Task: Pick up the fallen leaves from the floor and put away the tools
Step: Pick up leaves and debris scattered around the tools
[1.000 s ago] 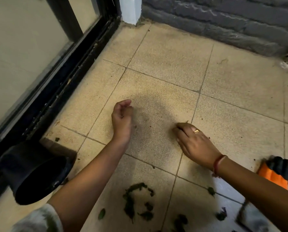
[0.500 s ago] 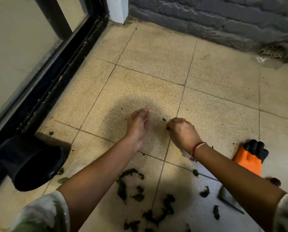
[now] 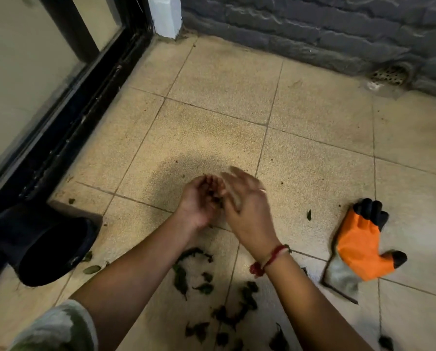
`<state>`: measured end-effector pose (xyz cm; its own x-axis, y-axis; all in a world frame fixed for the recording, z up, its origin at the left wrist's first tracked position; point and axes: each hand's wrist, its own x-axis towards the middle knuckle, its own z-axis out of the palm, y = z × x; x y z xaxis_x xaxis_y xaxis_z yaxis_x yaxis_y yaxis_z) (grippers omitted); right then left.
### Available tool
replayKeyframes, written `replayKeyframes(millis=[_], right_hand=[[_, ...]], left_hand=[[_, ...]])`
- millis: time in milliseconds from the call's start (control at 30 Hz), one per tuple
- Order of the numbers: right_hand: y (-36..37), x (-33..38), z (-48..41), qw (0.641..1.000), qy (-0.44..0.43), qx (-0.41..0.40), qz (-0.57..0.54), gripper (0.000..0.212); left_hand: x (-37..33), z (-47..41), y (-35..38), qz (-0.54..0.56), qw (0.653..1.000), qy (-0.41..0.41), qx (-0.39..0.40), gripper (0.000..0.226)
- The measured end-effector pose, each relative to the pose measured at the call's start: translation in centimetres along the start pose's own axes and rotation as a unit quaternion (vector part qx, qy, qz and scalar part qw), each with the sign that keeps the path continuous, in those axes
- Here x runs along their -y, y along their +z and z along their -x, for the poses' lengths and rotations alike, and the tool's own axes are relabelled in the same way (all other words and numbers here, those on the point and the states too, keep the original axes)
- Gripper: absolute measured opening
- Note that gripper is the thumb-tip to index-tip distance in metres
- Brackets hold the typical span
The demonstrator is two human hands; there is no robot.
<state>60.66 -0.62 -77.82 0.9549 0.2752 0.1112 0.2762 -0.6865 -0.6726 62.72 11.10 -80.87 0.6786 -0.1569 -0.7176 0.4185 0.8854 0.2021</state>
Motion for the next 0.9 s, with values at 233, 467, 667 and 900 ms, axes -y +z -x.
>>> replayKeyframes(millis=[233, 467, 667, 900], right_hand=[[-1.8, -10.2, 5.8, 0.944, 0.293, -0.144, 0.051, 0.058], [-0.3, -11.1, 5.7, 0.943, 0.309, -0.051, 0.113, 0.075], [3.7, -8.1, 1.0, 0.977, 0.163, 0.073, 0.117, 0.068], [6.6, -5.8, -3.8, 0.976, -0.044, 0.19, 0.1, 0.073]], left_hand=[[-0.1, 0.3, -0.3, 0.146, 0.989, -0.002, -0.002, 0.035], [-0.8, 0.1, -1.1, 0.226, 0.974, 0.025, -0.017, 0.039], [-2.9, 0.4, -2.1, 0.248, 0.964, 0.084, -0.051, 0.037], [-6.0, 1.9, -4.3, 0.293, 0.944, 0.143, -0.056, 0.035]])
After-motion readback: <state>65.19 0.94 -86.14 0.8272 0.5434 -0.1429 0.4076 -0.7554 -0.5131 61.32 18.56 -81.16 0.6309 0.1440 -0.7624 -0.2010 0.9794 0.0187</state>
